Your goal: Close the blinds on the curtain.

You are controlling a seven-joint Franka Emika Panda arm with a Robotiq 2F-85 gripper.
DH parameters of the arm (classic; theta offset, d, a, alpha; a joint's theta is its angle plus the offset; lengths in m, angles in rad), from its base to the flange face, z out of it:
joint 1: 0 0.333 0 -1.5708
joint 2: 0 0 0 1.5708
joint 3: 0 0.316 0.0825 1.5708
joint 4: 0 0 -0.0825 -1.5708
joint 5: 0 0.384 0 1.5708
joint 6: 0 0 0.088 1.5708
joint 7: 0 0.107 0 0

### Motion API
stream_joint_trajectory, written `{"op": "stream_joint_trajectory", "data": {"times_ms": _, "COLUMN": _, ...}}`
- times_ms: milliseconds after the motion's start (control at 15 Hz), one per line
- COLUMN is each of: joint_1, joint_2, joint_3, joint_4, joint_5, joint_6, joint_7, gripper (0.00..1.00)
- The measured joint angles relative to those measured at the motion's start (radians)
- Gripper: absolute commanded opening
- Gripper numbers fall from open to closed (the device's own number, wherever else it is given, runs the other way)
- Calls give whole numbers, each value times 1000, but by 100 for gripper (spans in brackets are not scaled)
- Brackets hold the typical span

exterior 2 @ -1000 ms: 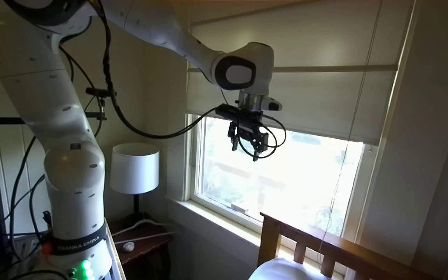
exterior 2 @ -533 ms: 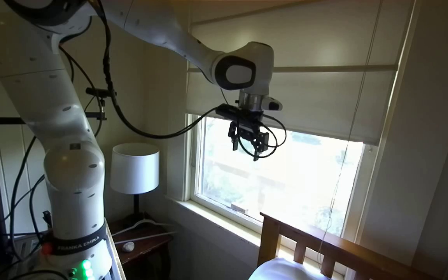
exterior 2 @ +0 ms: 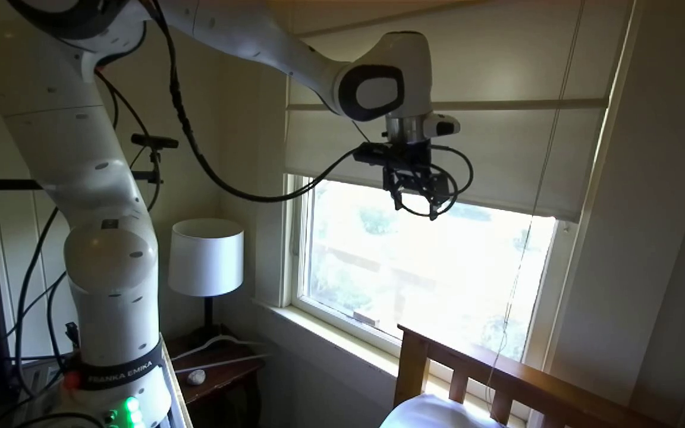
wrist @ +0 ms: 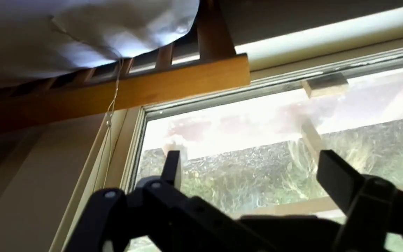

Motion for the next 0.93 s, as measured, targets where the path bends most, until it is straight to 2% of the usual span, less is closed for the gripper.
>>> {"op": "stream_joint_trajectory", "data": {"times_ms": 267, "joint_1": -7, "joint_2": 46, "joint_3": -9, "joint_4": 113, "joint_5": 7, "joint_6": 97, "joint_7": -1, "gripper": 100}}
{"op": "stream_joint_trajectory", "data": {"times_ms": 600, "joint_1": -48, "joint_2": 153, "joint_3": -38, "joint_4": 335, "joint_5": 32, "joint_6": 85, "joint_7": 25, "gripper": 100}}
{"op": "stream_joint_trajectory", "data": {"times_ms": 933, "joint_1": -56, "joint_2": 186, "joint_3": -32, "joint_4": 362, "joint_5": 34, "joint_6": 83, "joint_7": 22, "gripper": 100}}
